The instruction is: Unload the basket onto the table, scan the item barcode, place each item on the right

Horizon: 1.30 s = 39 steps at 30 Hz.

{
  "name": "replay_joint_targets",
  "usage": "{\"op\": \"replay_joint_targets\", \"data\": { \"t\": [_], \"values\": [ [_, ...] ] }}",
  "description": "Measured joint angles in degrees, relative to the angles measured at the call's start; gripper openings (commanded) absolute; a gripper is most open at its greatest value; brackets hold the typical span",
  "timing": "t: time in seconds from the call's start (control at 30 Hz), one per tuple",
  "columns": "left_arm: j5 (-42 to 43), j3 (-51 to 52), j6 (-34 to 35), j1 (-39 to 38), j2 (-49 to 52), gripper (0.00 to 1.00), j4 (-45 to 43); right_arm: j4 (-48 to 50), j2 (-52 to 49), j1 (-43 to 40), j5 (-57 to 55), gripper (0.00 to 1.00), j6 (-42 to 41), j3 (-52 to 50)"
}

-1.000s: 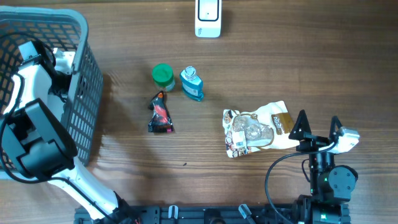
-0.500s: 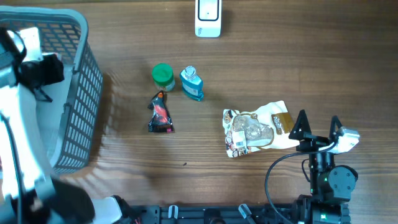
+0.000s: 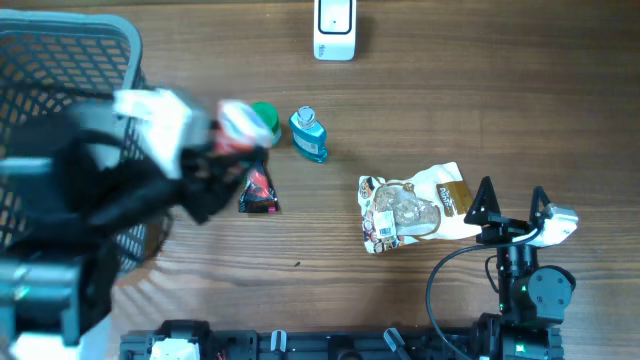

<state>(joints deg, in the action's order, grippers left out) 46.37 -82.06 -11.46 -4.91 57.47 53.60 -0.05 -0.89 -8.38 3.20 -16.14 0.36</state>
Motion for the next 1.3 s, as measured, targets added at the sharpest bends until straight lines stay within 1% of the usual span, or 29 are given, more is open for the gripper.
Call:
{"op": "replay_joint_targets", "data": {
  "t": [0.03, 0.1, 0.17, 0.27, 0.33, 0.4, 0.43, 0.47, 0.53, 0.6, 0.73, 0.8, 0.97, 1.03, 1.1, 1.13, 1.2, 1.27, 1.3],
  "values": [
    [0.2, 1.9, -0.9, -3.5, 0.9, 0.61, 0.0, 0.0, 0.0, 0.0, 0.0, 1.0, 0.0, 0.0],
    [0.2, 6.7, -3.2, -9.6, 3.5, 0.61, -0.4, 0.0, 0.0, 0.0, 0.0, 1.0, 0.0, 0.0],
    [0.1, 13.4, -6.7, -15.1, 9.0, 0.57, -0.9, 0.0, 0.0, 0.0, 0.0, 1.0, 0.0, 0.0],
    [0.0, 19.7, -9.1, -18.0, 16.3, 0.48, -3.3, 0.0, 0.0, 0.0, 0.0, 1.0, 0.0, 0.0],
    [-0.1, 22.0, -10.1, -18.9, 21.7, 0.47, -5.0, 0.0, 0.0, 0.0, 0.0, 1.0, 0.0, 0.0],
    [-0.2, 22.5, -10.0, -18.9, 25.1, 0.48, -6.2, 0.0, 0.0, 0.0, 0.0, 1.0, 0.0, 0.0],
    [-0.2, 22.5, -9.4, -19.0, 27.2, 0.48, -8.3, 0.0, 0.0, 0.0, 0.0, 1.0, 0.0, 0.0],
    [-0.2, 22.6, -8.7, -19.0, 28.7, 0.5, -9.7, 0.0, 0.0, 0.0, 0.0, 1.0, 0.0, 0.0],
    [-0.3, 22.6, -7.5, -19.0, 30.2, 0.63, -11.7, 0.0, 0.0, 0.0, 0.0, 1.0, 0.0, 0.0],
    [-1.4, 22.6, -4.7, -19.0, 30.2, 0.7, -13.5, 0.0, 0.0, 0.0, 0.0, 1.0, 0.0, 0.0],
    [-5.4, 22.6, -1.6, -19.1, 28.2, 0.74, -14.0, 0.0, 0.0, 0.0, 0.0, 1.0, 0.0, 0.0],
    [-6.7, 22.6, -1.2, -19.3, 27.5, 1.0, -13.9, 0.0, 0.0, 0.0, 0.0, 1.0, 0.0, 0.0],
    [-8.7, 22.6, 0.8, -22.5, 27.3, 1.0, -14.4, 0.0, 0.0, 0.0, 0.0, 1.0, 0.0, 0.0],
    [-11.2, 22.6, 4.4, -24.9, 27.2, 1.0, -15.4, 0.0, 0.0, 0.0, 0.0, 1.0, 0.0, 0.0],
    [-18.7, 22.6, 12.1, -27.3, 26.6, 1.0, -15.9, 0.0, 0.0, 0.0, 0.0, 1.0, 0.0, 0.0],
    [-24.3, 22.6, 17.6, -28.4, 25.9, 1.0, -15.9, 0.0, 0.0, 0.0, 0.0, 1.0, 0.0, 0.0],
    [-32.9, 22.6, 26.2, -29.2, 24.7, 1.0, -16.2, 0.0, 0.0, 0.0, 0.0, 1.0, 0.0, 0.0],
    [-38.9, 22.6, 33.1, -29.2, 23.9, 1.0, -17.9, 0.0, 0.0, 0.0, 0.0, 1.0, 0.0, 0.0],
    [-40.1, 22.6, 34.4, -29.0, 23.8, 1.0, -18.5, 0.0, 0.0, 0.0, 0.0, 1.0, 0.0, 0.0]
  ]
}}
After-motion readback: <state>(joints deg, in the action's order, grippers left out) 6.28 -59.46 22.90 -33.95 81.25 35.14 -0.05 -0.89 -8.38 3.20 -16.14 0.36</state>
